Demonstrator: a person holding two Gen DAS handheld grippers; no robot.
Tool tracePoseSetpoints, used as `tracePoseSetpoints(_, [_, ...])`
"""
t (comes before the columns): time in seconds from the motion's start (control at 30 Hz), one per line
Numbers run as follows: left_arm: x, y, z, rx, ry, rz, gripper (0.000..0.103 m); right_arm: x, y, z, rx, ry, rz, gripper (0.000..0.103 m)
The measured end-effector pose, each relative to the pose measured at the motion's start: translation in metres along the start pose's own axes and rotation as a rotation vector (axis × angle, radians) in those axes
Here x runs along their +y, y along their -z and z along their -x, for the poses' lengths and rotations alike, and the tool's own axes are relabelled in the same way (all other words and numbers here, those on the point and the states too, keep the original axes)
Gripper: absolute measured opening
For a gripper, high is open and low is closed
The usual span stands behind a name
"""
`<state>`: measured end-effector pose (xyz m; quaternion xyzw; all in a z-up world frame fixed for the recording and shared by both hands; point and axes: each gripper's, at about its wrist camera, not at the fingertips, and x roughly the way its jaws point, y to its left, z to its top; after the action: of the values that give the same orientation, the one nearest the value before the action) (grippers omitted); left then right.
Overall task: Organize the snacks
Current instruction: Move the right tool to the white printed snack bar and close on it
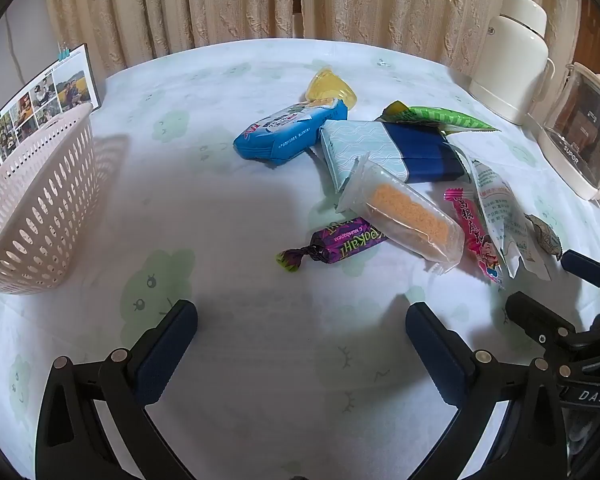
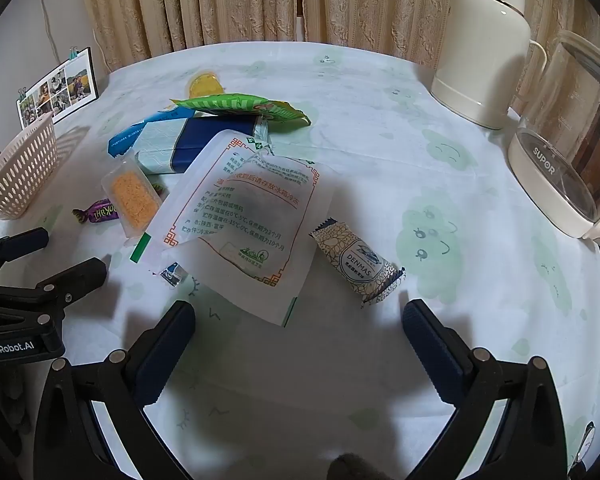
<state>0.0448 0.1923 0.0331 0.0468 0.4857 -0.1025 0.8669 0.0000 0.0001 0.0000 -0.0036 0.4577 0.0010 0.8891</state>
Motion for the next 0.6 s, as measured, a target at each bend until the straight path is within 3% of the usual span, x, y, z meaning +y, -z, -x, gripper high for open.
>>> tracePoseSetpoints(0.6, [-0.0001,0.0001,-0.0009,0.0,0.001,-0.001,0.103,-0.0061,-0.0019,0.0016,0.014,-0.01,0.009,0.103])
